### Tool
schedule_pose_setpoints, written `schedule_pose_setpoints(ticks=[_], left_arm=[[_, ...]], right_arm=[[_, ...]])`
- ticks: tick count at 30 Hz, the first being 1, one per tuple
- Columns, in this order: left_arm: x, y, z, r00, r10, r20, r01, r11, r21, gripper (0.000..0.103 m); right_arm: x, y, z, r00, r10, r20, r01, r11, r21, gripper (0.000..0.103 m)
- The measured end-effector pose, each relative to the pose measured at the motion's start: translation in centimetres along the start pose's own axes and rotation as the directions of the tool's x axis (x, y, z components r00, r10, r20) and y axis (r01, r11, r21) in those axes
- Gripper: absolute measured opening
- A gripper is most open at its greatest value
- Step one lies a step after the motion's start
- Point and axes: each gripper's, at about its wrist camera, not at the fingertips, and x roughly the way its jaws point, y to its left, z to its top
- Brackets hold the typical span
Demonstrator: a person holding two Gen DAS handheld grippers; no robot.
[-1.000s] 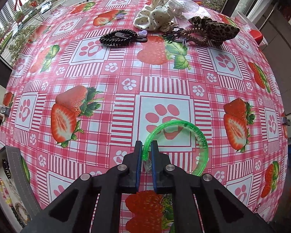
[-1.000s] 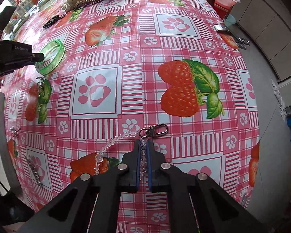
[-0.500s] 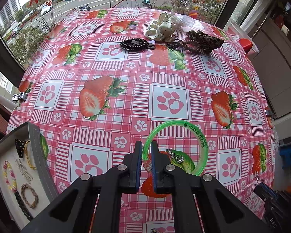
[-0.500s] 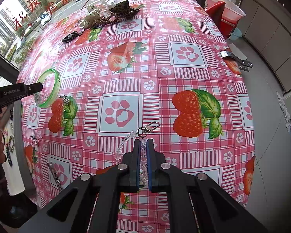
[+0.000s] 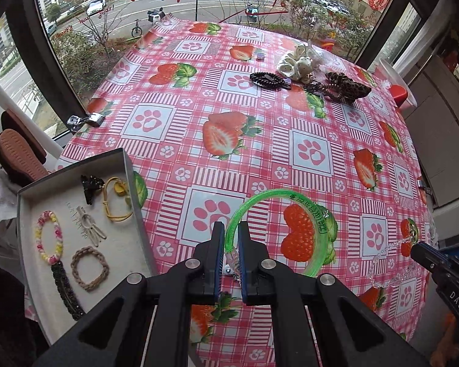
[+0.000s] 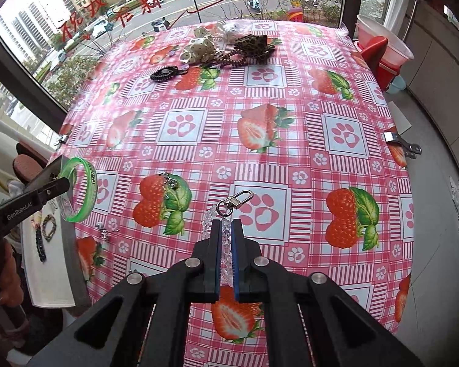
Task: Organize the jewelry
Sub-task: 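Carry the green bangle with the left tool into the tray while the right tool carries the chain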
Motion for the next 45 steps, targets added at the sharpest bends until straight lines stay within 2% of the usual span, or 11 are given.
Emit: schedule_pose_setpoints(ticks=[7,13,21,28,31,34,41,45], left_arm=[[-2.6,5.2,-3.3,0.999,0.049,0.008,-0.048,0.995,-0.083,0.015],[-4.2,9.9,-6.6,0.995,0.097,-0.011,-0.097,0.979,-0.181,0.015],[-5.1,15.1,-10.4,0.988,0.149,-0.05,-0.157,0.943,-0.294,0.015],[-4.3,17.5,-13.1,0.98,0.173,-0.101,-0.198,0.919,-0.342,0.015],[-3.3,18.1,-13.9,0.976,0.177,-0.127,-0.211,0.914,-0.346,0.015],[-2.3,18.3,-14.3,0.97,0.194,-0.143,-0.232,0.913,-0.336,0.015],[-0.5,18.6,-14.3,0.966,0.196,-0.167,-0.244,0.905,-0.348,0.015],[0.0,18.9,-14.1,0.964,0.205,-0.166,-0.252,0.905,-0.343,0.015]], right_arm=[[-1.0,5.8,0.9,0.996,0.087,0.009,-0.085,0.99,-0.111,0.006],[-1.2,11.9,0.9,0.984,0.18,-0.016,-0.179,0.959,-0.22,0.006],[-0.5,19.8,-0.5,0.948,0.299,-0.111,-0.319,0.885,-0.34,0.006],[1.7,24.7,-2.4,0.9,0.358,-0.25,-0.431,0.822,-0.373,0.006],[3.5,26.1,-3.2,0.878,0.36,-0.316,-0.463,0.807,-0.367,0.006],[5.5,27.1,-3.8,0.872,0.333,-0.359,-0.461,0.805,-0.374,0.006],[9.0,29.0,-4.3,0.89,0.242,-0.387,-0.411,0.793,-0.45,0.006],[10.5,29.5,-3.7,0.902,0.202,-0.381,-0.377,0.799,-0.468,0.006]])
